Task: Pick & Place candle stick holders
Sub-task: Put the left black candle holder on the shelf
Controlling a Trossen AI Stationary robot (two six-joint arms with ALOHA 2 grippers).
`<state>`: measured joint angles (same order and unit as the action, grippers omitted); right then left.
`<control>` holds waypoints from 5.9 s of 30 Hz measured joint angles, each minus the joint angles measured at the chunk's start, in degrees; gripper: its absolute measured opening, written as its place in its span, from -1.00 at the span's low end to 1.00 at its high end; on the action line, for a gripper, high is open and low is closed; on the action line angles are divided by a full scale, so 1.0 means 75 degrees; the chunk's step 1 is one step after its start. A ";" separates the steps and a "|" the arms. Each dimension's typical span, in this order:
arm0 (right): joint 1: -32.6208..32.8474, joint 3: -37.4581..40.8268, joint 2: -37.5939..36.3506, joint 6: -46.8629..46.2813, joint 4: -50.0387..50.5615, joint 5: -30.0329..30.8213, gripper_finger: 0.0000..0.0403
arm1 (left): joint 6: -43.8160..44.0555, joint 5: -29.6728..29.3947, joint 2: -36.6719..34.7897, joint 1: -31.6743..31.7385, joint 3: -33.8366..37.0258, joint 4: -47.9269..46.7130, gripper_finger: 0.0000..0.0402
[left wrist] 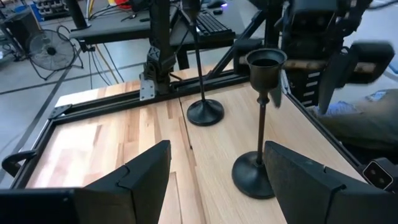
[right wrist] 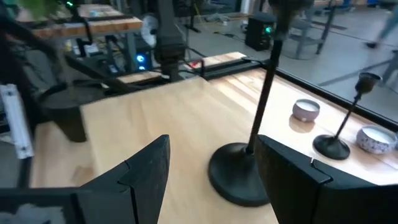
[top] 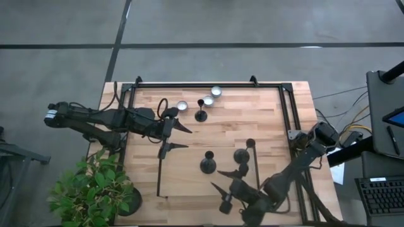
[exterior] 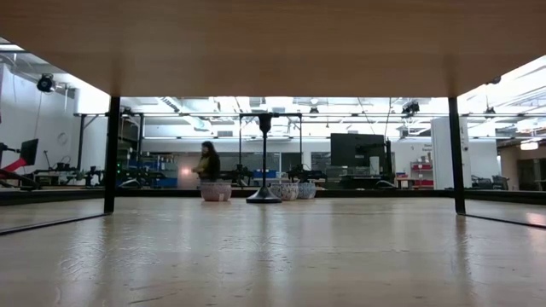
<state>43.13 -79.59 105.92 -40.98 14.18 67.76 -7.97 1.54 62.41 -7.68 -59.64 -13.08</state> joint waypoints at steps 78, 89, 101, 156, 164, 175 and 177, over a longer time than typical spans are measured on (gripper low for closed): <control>0.1129 0.0064 -0.1115 -0.3008 0.4073 0.0173 -0.93 | 0.0744 -0.0017 0.0006 0.0003 0.0813 0.1207 0.27; 0.1733 0.0121 -0.1115 -0.5818 0.6481 0.0762 -0.94 | 0.0753 -0.0017 0.0006 0.0003 0.0871 0.1226 0.27; 0.1786 0.0697 -0.1129 -0.6885 0.6748 0.0962 -0.91 | 0.0752 -0.0018 0.0006 0.0003 0.0871 0.1235 0.27; 0.1405 0.0758 -0.1113 -0.6740 0.6679 0.1103 -0.80 | 0.0787 -0.0020 0.0006 0.0003 0.1445 0.2087 0.27; 0.1428 0.0736 -0.1112 -0.6658 0.6660 0.1081 -0.53 | 0.0881 -0.0521 0.0006 0.0003 0.1506 0.2081 0.27; 0.1982 -0.0070 -0.1115 -0.5292 0.6640 0.0880 -0.10 | 0.2075 -0.2729 0.0009 0.0068 0.1876 0.2189 0.27; 0.2069 -0.0195 -0.1115 -0.5128 0.6638 0.0905 -0.06 | 0.2221 -0.2969 0.0099 0.0177 0.1886 0.2223 0.27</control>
<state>58.65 -81.05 97.56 -79.44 63.96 74.54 8.69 -20.73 63.15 -6.35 -45.50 3.59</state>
